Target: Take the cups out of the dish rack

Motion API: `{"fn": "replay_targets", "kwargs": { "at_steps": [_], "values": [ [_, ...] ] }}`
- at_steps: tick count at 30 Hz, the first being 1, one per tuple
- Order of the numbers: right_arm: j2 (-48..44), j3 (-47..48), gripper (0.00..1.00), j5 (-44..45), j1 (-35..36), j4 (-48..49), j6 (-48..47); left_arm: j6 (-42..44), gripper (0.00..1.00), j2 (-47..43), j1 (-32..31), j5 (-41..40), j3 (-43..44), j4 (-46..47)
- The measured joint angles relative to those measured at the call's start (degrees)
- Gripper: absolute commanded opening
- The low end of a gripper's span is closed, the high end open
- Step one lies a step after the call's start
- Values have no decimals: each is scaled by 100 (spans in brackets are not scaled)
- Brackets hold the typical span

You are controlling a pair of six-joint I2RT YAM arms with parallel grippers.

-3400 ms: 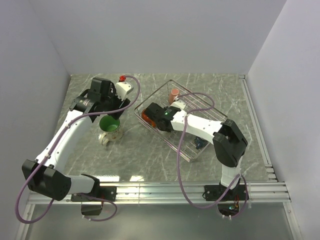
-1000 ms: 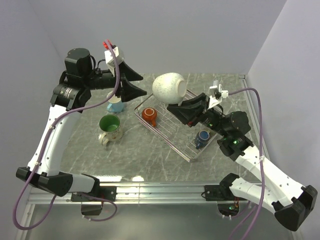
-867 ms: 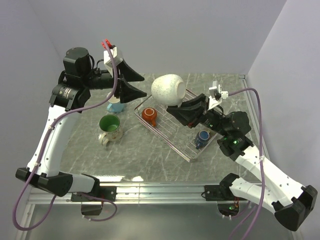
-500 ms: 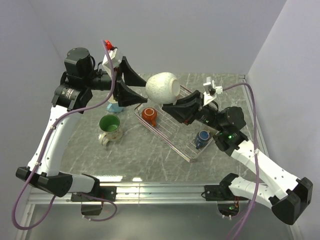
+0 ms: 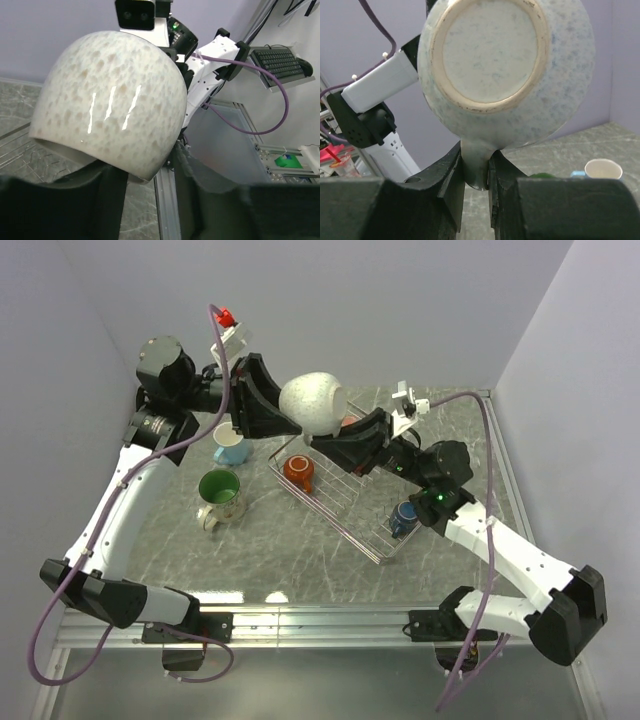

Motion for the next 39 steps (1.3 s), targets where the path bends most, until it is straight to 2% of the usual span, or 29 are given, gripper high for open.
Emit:
{"fn": "replay_targets", "kwargs": {
  "at_steps": [2, 3, 5, 8, 13, 18, 20, 21, 22, 24, 28, 39],
  "values": [
    [162, 70, 0, 4, -11, 212, 13, -396, 30, 4, 11, 114, -4, 258],
    [269, 125, 0, -4, -20, 321, 28, -553, 20, 2, 11, 149, -4, 389],
    [466, 205, 0, -13, -26, 411, 160, -708, 13, -2, 17, 267, -4, 627],
    [841, 308, 0, -79, -11, 614, 562, -741, 13, -13, 15, 417, -9, 861],
    [1307, 442, 0, -157, -15, 1191, 1025, -914, 0, -13, 127, 345, -42, 1005],
    [1565, 457, 1, -61, -22, 1414, 1349, -509, 0, -66, 136, -184, -2, 306],
    [1615, 483, 27, 33, -22, 1305, 1392, -236, 0, -129, 131, -566, 28, -157],
    [1639, 518, 55, 103, -22, 1174, 1401, -90, 0, -162, 127, -776, 42, -365],
    [1663, 562, 64, 157, -22, 1032, 1368, 50, 0, -192, 120, -975, 52, -564],
    [1685, 616, 92, 295, 39, 787, 1040, 160, 0, -236, 63, -1788, 74, -981],
    [1738, 592, 95, 588, 146, 337, 686, 501, 0, -232, 50, -2806, 2, -1613],
    [1869, 570, 98, 1397, 144, -614, 240, 1506, 0, -240, 122, -4715, -304, -2452]
  ]
}}
